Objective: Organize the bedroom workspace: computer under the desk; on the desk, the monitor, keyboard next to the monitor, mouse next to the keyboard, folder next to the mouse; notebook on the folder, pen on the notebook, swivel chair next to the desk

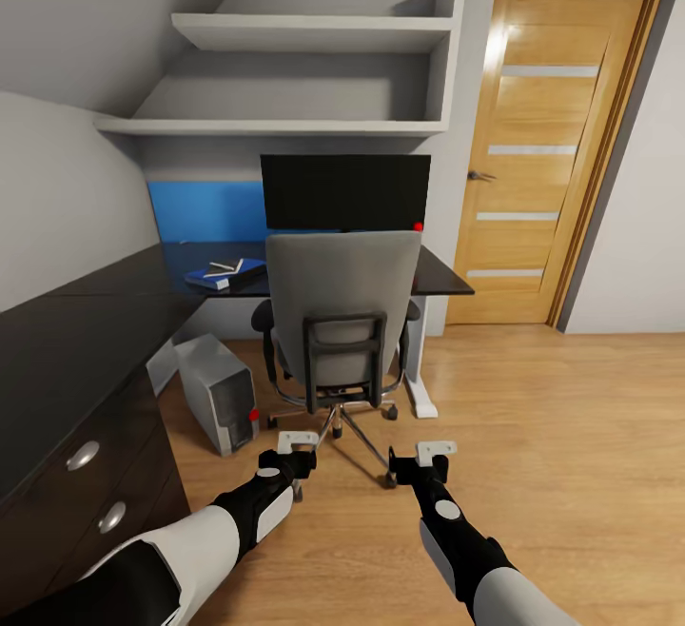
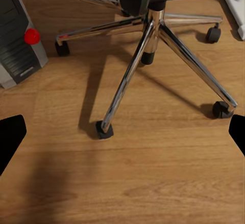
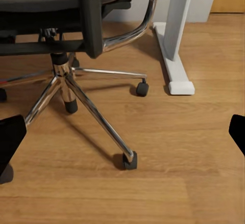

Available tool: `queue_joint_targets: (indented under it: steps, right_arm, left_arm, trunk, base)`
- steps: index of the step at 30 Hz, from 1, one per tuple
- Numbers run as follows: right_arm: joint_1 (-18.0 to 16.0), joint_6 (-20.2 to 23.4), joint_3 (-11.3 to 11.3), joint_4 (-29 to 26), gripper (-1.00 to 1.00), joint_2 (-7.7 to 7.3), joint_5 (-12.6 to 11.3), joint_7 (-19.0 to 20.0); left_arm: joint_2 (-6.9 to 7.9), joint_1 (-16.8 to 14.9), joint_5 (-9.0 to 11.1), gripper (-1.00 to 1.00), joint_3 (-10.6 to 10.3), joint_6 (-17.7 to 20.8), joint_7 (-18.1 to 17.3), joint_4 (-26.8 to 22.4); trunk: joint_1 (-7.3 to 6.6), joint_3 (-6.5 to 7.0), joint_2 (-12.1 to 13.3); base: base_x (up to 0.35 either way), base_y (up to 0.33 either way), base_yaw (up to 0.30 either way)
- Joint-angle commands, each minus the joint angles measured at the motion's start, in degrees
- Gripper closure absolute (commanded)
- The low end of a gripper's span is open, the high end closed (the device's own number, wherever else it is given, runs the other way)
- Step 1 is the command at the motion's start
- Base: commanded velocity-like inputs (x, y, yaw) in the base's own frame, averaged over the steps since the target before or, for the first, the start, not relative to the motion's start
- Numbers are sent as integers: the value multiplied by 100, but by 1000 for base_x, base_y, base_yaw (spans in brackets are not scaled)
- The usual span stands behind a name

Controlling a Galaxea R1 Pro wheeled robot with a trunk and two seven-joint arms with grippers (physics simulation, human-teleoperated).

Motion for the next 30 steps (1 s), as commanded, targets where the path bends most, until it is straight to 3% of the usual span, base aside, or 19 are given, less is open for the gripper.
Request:
queue_joint_targets:
  steps: [1, 4, 9, 10, 14, 16, 20, 22, 30]
  right_arm:
    - [-4, -7, 6, 2, -100, -1, 55, -45]
    - [-4, 1, 6, 1, -100, 1, 51, -54]
    - [42, -66, -9, 452, -100, -126, 62, -70]
    - [70, -642, -7, 1135, -100, -173, 64, -81]
    - [74, -1166, -10, 1758, -100, -194, 65, -96]
    - [85, -1532, -4, 2200, -100, -258, 65, -173]
    - [204, -1801, -5, 2384, -100, -296, 65, -208]
    - [388, -1865, -3, 2446, -100, -386, 60, -223]
    - [789, -1864, -3, 2457, -100, -449, 63, -212]
  left_arm:
    - [0, -3, 53, -100, -49, -18, 24, 2]
    - [0, -5, 56, -100, -45, -18, 26, 2]
    - [0, 23, 129, -100, 15, -24, 42, 507]
    - [0, 420, 166, -100, 28, -39, 37, 613]
    - [1, 760, 172, -100, 30, -43, 43, 630]
    - [40, 1083, 173, -100, 30, -47, 46, 629]
    - [79, 1319, 173, -100, 30, -101, 49, 631]
    - [217, 1572, 174, -100, 30, -442, 34, 634]
    - [330, 1747, 174, -100, 30, -554, 21, 632]
  trunk:
    - [-24, 13, 39]
    - [-90, 66, 159]
    - [-199, 156, 360]
    - [-221, 174, 400]
    - [-309, 246, 561]
    - [-353, 282, 641]
    - [-441, 354, 801]
    - [-485, 390, 881]
    - [-661, 533, 1202]
  base:
    - [-1, 0, 0]
    - [0, 0, 0]
    - [0, 0, 0]
    - [0, 0, 0]
    - [0, 0, 0]
    - [0, 0, 0]
    - [0, 0, 0]
    - [0, 0, 0]
    - [0, 0, 0]
